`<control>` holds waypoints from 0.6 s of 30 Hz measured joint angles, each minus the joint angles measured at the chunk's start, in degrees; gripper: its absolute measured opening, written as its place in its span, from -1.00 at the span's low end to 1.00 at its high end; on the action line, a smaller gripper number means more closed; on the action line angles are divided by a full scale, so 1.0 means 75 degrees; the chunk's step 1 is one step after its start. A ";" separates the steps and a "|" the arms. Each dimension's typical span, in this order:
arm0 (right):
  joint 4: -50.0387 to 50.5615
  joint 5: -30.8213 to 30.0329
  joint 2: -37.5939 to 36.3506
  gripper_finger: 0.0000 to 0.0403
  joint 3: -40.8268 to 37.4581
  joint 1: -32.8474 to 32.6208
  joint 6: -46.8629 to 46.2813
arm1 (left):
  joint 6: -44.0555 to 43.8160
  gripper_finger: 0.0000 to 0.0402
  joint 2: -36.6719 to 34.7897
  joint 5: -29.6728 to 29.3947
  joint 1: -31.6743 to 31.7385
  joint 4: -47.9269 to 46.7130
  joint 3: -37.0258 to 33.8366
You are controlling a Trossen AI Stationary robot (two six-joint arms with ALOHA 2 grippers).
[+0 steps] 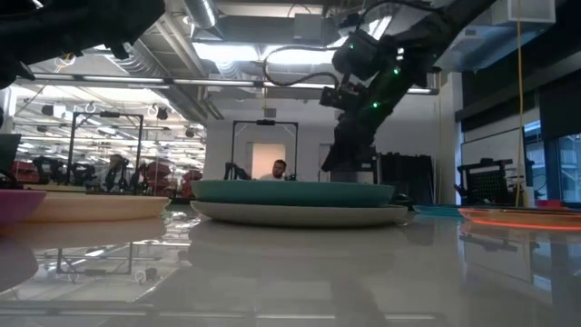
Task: Stack plastic plates
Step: Stack the black plate on top of the dark green plate
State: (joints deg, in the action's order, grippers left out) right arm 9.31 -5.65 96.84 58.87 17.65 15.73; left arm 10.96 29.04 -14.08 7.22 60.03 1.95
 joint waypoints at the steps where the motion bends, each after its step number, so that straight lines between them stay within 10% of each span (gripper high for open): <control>1: 0.0174 -0.0164 -0.0001 -0.17 0.0135 0.0000 0.0201 | 0.0001 -0.63 0.0000 0.0007 -0.0001 -0.0004 0.0001; 18: 0.0244 -0.0173 0.0736 -0.17 0.0320 0.0016 0.3066 | 0.0020 -0.63 0.0000 0.0007 -0.0003 -0.0025 0.0001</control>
State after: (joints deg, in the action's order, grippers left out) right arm 11.14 -6.95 102.36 61.28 17.77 38.72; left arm 11.11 29.04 -14.03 7.20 59.84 1.96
